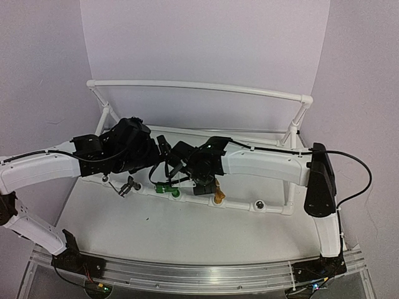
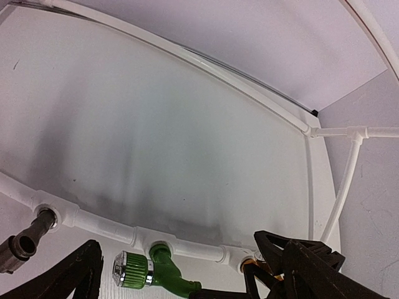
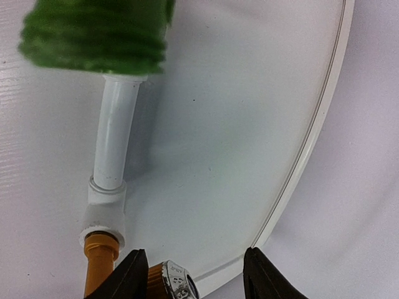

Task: Install the water faucets

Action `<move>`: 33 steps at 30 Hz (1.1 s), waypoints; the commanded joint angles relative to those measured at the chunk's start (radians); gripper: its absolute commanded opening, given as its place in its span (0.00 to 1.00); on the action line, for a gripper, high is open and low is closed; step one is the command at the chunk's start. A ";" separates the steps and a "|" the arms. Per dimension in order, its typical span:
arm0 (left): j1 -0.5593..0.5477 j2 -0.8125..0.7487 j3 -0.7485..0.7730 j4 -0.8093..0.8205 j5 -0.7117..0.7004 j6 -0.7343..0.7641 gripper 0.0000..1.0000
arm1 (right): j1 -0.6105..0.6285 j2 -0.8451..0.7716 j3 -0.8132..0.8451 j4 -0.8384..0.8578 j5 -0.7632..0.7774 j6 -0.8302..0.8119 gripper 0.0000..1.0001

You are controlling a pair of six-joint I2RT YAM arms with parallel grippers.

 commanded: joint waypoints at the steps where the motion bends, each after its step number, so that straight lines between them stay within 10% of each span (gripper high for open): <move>1: -0.041 0.001 0.009 -0.041 0.096 0.030 1.00 | -0.093 -0.077 -0.019 0.051 0.031 -0.006 0.52; 33: -0.018 0.063 0.097 -0.232 -0.037 -0.133 1.00 | -0.134 -0.204 -0.202 -0.038 -0.150 -0.025 0.55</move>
